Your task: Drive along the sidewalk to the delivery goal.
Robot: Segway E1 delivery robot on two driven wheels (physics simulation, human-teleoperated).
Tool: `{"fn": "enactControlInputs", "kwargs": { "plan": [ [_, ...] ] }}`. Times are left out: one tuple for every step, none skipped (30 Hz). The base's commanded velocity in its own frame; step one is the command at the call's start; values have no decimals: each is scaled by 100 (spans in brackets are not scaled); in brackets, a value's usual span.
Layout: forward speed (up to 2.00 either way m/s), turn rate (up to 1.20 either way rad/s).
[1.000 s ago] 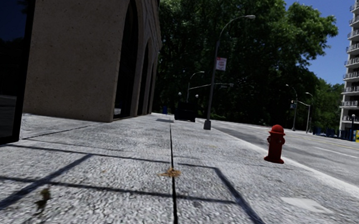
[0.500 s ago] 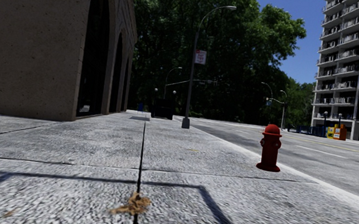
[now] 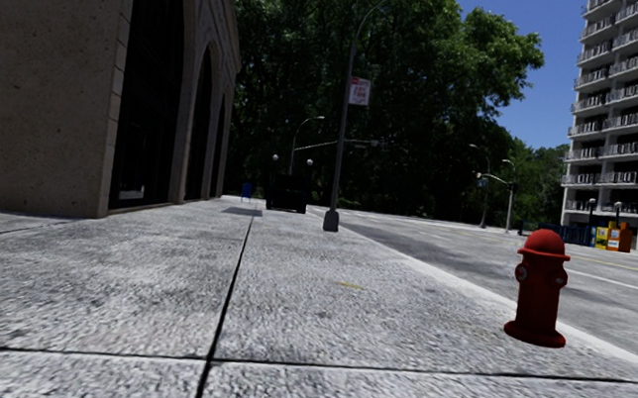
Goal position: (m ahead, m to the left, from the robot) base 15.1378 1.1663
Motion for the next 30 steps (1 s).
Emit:
{"fn": "enactControlInputs", "kwargs": {
  "plan": [
    [200,0],
    [200,0],
    [200,0],
    [200,0],
    [200,0],
    [200,0],
    [200,0],
    [200,0],
    [200,0],
    [200,0],
    [200,0],
    [200,0],
    [200,0],
    [200,0],
    [200,0],
    [200,0],
    [200,0],
    [200,0],
    [200,0],
    [200,0],
    [200,0],
    [200,0],
    [200,0],
    [200,0],
    [200,0],
    [200,0],
    [200,0],
    [200,0],
    [200,0],
    [200,0]
  ]
}}
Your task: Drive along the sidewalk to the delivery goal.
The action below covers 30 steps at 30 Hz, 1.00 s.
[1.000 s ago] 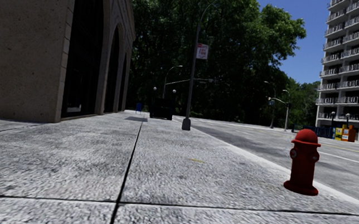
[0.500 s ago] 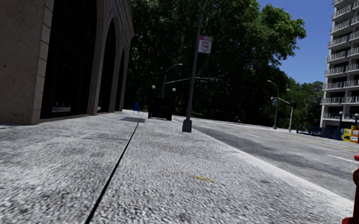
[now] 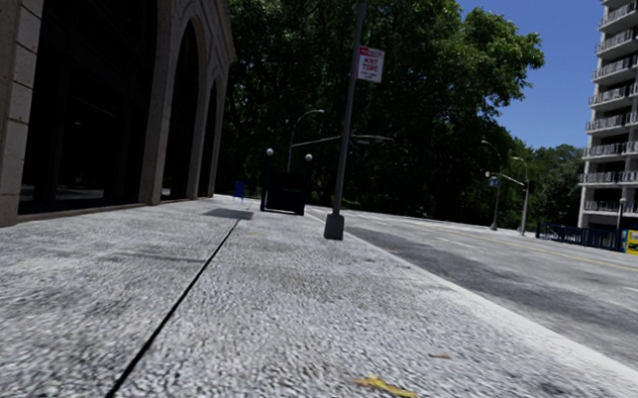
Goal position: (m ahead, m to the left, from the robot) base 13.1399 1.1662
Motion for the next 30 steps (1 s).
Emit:
{"fn": "enactControlInputs", "kwargs": {
  "plan": [
    [200,0],
    [200,0],
    [200,4],
    [200,8],
    [200,8],
    [200,11],
    [200,15],
    [200,17],
    [200,19],
    [200,21],
    [200,23],
    [200,23],
    [200,24],
    [200,26],
    [200,27],
    [200,30],
    [200,32],
    [200,34],
    [200,34],
    [200,36],
    [200,37],
    [200,37],
    [200,38],
    [200,38],
    [200,36],
    [200,36],
    [200,0],
    [200,0],
    [200,0],
    [200,0]
  ]
}}
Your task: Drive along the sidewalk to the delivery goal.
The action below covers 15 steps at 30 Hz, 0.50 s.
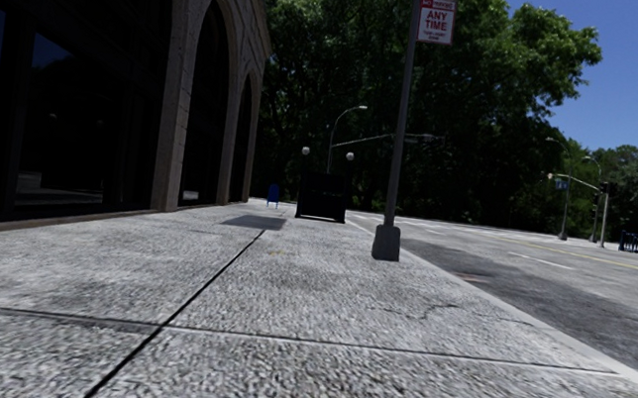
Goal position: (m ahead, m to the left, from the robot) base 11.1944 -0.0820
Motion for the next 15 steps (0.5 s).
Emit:
{"fn": "enactControlInputs", "kwargs": {
  "plan": [
    [200,0],
    [200,0],
    [200,0],
    [200,0],
    [200,0],
    [200,0],
    [200,0],
    [200,0],
    [200,0],
    [200,0],
    [200,0],
    [200,0],
    [200,0],
    [200,0],
    [200,0]
  ]
}}
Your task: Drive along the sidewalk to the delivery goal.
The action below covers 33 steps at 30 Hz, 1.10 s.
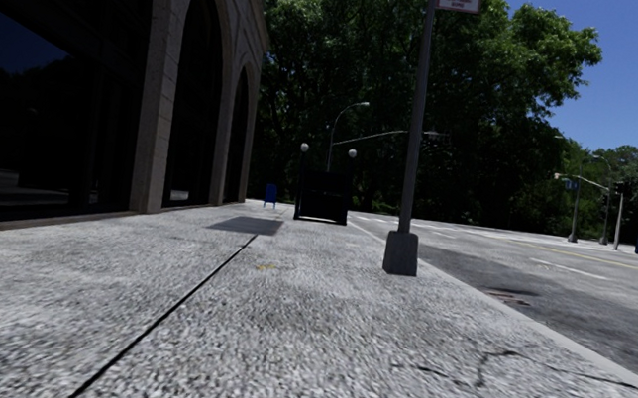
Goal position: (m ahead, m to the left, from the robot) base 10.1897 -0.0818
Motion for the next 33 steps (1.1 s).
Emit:
{"fn": "enactControlInputs", "kwargs": {
  "plan": [
    [200,0],
    [200,0],
    [200,0],
    [200,0],
    [200,0],
    [200,0],
    [200,0],
    [200,0],
    [200,0],
    [200,0],
    [200,0],
    [200,0],
    [200,0],
    [200,0],
    [200,0],
    [200,0],
    [200,0],
    [200,0],
    [200,0],
    [200,0],
    [200,0],
    [200,0],
    [200,0],
    [200,0],
    [200,0],
    [200,0],
    [200,0],
    [200,0],
    [200,0],
    [200,0],
    [200,0],
    [200,0],
    [200,0]
  ]
}}
